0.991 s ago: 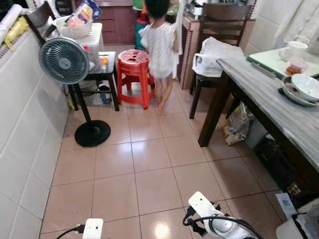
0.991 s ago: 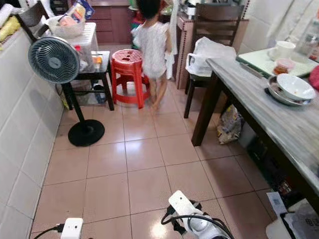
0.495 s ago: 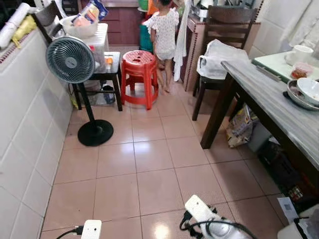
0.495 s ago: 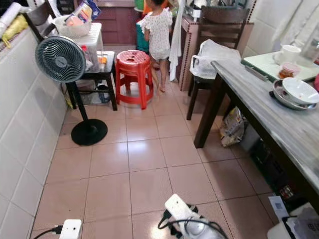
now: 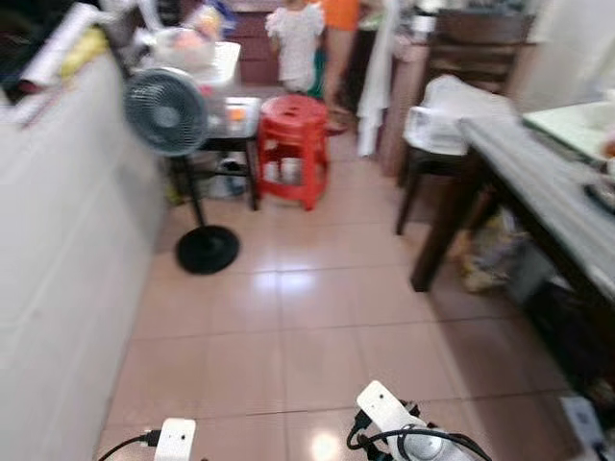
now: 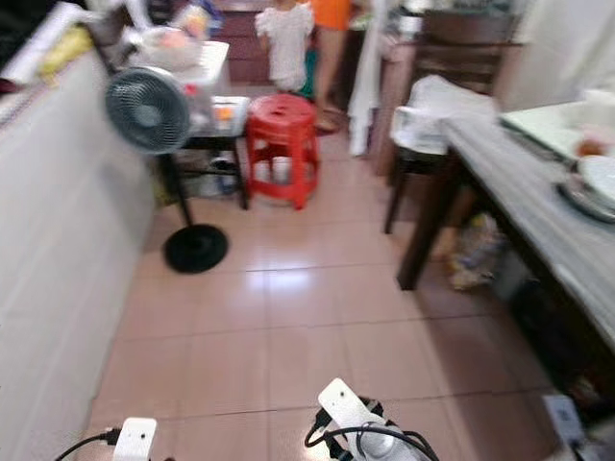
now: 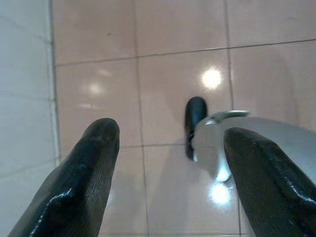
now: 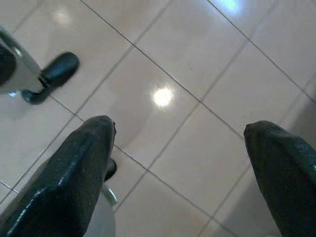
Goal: Setting the table
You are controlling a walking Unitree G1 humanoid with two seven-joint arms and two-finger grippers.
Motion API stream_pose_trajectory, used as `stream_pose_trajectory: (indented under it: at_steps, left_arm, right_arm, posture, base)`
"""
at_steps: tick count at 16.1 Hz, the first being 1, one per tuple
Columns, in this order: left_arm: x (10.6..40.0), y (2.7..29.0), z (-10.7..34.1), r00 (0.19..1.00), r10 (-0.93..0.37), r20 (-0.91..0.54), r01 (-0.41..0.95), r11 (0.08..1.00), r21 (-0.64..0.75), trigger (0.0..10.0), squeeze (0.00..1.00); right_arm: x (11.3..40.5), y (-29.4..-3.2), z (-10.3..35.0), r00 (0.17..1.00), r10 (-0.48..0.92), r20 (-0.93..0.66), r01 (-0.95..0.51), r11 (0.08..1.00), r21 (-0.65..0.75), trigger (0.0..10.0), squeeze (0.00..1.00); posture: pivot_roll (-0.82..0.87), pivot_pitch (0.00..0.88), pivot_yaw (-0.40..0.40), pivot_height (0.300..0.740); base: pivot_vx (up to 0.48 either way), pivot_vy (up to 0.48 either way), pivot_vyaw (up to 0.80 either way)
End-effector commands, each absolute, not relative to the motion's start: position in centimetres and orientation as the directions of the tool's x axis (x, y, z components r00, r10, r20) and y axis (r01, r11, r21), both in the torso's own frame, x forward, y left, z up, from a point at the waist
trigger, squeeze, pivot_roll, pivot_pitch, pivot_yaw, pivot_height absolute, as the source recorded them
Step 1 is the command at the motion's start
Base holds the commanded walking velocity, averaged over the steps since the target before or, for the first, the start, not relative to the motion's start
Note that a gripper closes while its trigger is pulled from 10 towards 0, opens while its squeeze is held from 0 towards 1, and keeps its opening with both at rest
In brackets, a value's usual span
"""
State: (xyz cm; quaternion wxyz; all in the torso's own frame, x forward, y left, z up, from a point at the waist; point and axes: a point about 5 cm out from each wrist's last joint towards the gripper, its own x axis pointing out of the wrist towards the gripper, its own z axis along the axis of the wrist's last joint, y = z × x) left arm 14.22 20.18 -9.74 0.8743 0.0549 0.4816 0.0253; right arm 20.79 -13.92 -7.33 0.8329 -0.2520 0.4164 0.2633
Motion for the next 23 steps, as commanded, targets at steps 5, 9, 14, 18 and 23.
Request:
stream_pose_trajectory:
  at_steps: [5, 9, 14, 18, 23]
  left_arm:
    - [14.3, 20.2, -9.6, 0.567, 0.108, -0.816, -0.038, 0.994, 0.106, 10.0, 0.0]
    - [14.6, 20.1, -9.4, 0.581, 0.062, -0.812, 0.046, 0.993, 0.109, 10.0, 0.0]
    - [14.6, 20.1, -9.5, 0.566, 0.036, -0.823, 0.067, 0.994, 0.089, 10.0, 0.0]
    - [14.6, 19.9, -9.6, 0.553, 0.042, -0.832, 0.054, 0.995, 0.086, 10.0, 0.0]
    - [14.6, 20.0, -9.6, 0.547, 0.053, -0.835, 0.046, 0.995, 0.094, 10.0, 0.0]
  right_arm:
    - [21.0, -14.4, -7.2, 0.523, 0.218, -0.824, -0.633, 0.747, -0.205, 10.0, 0.0]
    - [20.9, -14.4, -7.3, 0.532, 0.205, -0.821, -0.597, 0.778, -0.193, 10.0, 0.0]
    - [19.7, -14.7, -7.9, 0.52, 0.182, -0.834, -0.571, 0.8, -0.182, 10.0, 0.0]
    - [19.6, -15.2, -8.0, 0.516, 0.17, -0.839, -0.586, 0.785, -0.202, 10.0, 0.0]
    - [20.6, -15.0, -7.5, 0.529, 0.174, -0.83, -0.588, 0.781, -0.211, 10.0, 0.0]
  posture:
    - [0.04, 0.0, -0.011, 0.74]
    - [0.01, 0.0, 0.013, 0.74]
    - [-0.02, 0.0, 0.029, 0.74]
    - [-0.02, 0.0, 0.023, 0.74]
    - [-0.01, 0.0, 0.017, 0.74]
  base:
    - [0.0, 0.0, 0.72]
    - [0.0, 0.0, 0.25]
    - [0.0, 0.05, 0.0]
    - [0.0, 0.359, 0.0]
    - [0.0, 0.477, 0.0]
